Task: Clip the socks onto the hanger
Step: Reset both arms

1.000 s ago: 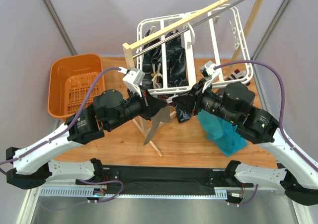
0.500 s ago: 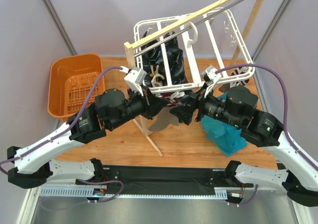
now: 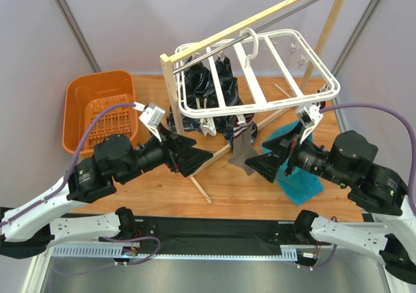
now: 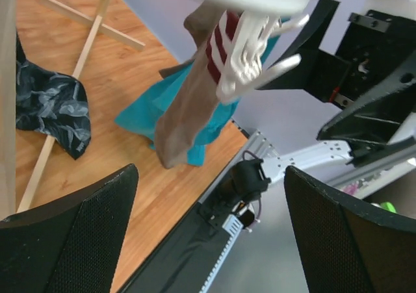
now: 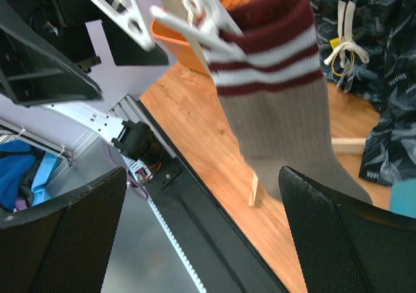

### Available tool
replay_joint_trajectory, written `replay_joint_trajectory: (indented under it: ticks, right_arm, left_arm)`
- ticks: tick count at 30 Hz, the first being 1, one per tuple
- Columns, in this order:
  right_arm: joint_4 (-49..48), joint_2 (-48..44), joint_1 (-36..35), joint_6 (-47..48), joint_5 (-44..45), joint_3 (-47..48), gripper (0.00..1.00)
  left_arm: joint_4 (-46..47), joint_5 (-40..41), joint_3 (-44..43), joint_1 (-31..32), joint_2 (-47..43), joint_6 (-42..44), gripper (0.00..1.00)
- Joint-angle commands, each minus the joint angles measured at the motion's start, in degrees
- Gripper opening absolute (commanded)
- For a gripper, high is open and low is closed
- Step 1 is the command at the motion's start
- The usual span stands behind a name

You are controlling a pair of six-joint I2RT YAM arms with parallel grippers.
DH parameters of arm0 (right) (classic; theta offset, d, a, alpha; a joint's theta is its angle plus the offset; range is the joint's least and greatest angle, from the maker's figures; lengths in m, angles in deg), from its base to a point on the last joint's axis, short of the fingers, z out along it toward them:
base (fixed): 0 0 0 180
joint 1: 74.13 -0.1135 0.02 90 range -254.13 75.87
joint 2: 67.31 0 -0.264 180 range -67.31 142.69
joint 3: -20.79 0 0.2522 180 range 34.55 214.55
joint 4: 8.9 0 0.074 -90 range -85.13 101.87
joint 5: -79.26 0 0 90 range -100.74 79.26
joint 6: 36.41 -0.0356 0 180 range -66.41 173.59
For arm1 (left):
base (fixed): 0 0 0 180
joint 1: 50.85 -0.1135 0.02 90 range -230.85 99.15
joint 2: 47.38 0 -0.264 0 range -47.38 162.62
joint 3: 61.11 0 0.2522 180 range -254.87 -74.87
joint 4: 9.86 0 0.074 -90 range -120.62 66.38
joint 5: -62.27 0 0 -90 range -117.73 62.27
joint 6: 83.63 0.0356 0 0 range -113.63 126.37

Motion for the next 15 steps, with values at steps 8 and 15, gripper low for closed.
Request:
replay_joint_trajectory:
  ticks: [8,15]
  right_arm:
    - [3.2,-11.1,0.0,-8.6,2.2,-14.2,1.00]
    - [-1.6,-18.2,0.0,-15.0,9.5,-29.1,1.00]
  left_arm:
    - [1.9,-3.1,12.6,0.2,-15.0,-4.2,1.00]
    - [-13.9,14.8,21.8,0.2,-27.5,-6.9,1.00]
